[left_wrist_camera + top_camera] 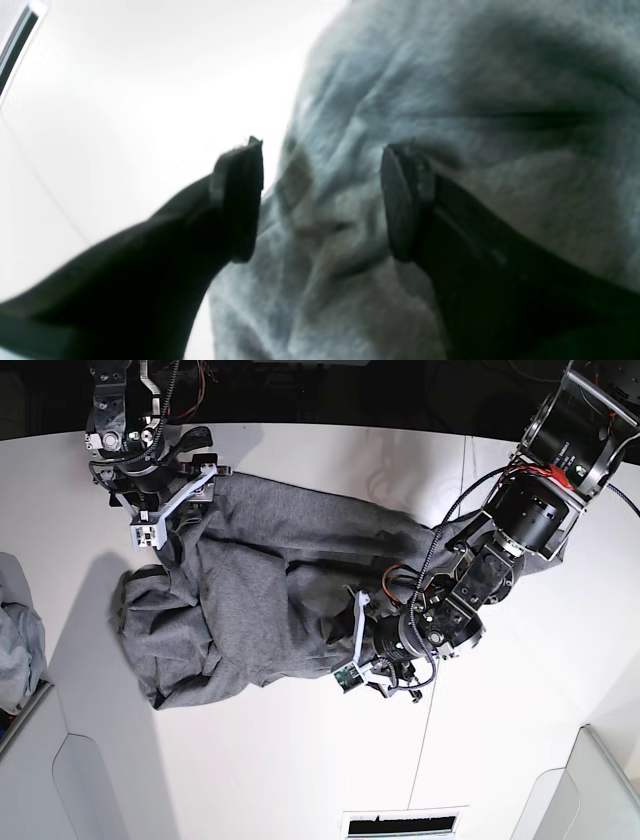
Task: Layout the t-shirt on the table in an organized manner, then fold the t-shirt properly
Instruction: 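Reach the left gripper across the shirt and drag a fold outward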
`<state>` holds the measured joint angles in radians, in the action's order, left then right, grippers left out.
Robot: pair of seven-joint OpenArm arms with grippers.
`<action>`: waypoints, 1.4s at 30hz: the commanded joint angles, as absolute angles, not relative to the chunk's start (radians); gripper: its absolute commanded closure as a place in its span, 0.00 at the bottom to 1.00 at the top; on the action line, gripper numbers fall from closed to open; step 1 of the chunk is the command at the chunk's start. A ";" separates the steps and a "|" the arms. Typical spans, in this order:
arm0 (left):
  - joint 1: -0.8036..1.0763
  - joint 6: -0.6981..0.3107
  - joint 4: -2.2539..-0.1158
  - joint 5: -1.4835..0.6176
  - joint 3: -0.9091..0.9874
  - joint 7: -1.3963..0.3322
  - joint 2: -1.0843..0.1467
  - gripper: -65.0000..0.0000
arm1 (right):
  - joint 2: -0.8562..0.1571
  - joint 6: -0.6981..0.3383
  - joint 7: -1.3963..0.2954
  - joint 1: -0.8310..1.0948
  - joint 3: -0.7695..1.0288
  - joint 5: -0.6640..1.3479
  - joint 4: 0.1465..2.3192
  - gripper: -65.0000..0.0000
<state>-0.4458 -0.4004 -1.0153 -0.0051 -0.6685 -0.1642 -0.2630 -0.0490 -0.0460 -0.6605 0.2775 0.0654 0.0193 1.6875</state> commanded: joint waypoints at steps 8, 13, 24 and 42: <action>-0.479 -0.381 -1.021 0.004 -0.670 -0.138 -0.264 1.00 | -0.052 -0.048 -0.639 0.275 0.067 -0.052 1.676 0.59; -0.509 -0.276 -1.021 0.004 -0.667 -0.187 -0.294 1.00 | -0.053 -0.049 -0.602 0.275 0.076 -0.136 1.676 1.00; -0.526 -0.247 -1.022 -0.047 -0.666 -0.238 -0.474 1.00 | -0.083 -0.035 -0.602 0.275 0.270 -0.079 1.676 1.00; -0.418 -0.418 -1.219 -0.299 -0.365 -0.409 -0.618 1.00 | -0.082 -0.089 -0.594 0.236 0.330 0.144 1.755 0.44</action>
